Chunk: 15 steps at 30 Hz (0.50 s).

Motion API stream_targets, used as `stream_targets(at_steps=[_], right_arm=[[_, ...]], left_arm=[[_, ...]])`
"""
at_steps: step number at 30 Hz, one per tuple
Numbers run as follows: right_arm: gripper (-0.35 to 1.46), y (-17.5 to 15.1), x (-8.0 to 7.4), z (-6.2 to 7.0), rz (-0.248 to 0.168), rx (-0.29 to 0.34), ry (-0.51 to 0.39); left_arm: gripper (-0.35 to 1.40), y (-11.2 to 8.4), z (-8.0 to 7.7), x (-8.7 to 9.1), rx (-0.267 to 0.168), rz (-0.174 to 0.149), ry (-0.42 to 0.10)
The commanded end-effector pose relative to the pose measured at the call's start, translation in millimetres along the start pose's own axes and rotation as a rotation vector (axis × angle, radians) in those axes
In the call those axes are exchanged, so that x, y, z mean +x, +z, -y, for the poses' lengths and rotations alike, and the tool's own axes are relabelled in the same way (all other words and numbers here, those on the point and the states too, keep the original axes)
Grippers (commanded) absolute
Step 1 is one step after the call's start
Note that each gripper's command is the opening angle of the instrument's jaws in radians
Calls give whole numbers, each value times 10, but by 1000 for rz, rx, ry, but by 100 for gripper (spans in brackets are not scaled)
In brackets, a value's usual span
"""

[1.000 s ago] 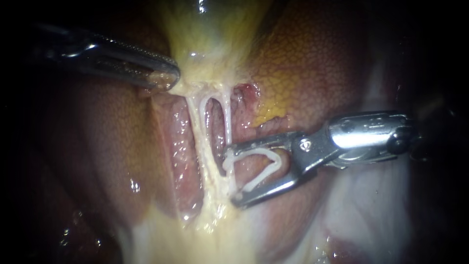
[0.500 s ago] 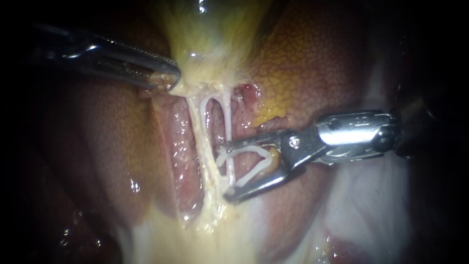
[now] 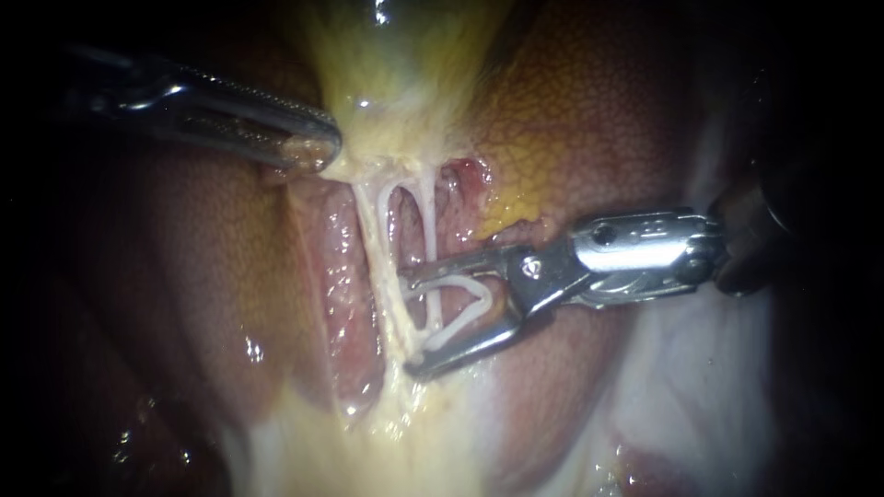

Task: Clipping first clip left tube

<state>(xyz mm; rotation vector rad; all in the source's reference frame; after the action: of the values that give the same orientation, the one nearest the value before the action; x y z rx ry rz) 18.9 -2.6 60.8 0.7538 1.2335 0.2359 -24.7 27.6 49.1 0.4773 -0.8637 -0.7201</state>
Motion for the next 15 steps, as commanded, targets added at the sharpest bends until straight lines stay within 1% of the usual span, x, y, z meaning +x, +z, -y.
stream_targets(at_steps=[1,3,6,12,15], right_arm=[[54,2,0,0,0,5,-2],[54,4,-1,-1,3,15,0],[54,6,-1,-2,-6,31,0],[54,11,2,-2,-63,46,19],[54,17,5,-1,-97,87,31]], left_arm=[[-35,0,0,0,-1,0,-1],[-35,0,0,0,-1,0,-1],[-35,1,0,0,-1,0,-1],[-35,2,0,0,-2,0,-1],[-35,2,0,0,-2,0,-1]])
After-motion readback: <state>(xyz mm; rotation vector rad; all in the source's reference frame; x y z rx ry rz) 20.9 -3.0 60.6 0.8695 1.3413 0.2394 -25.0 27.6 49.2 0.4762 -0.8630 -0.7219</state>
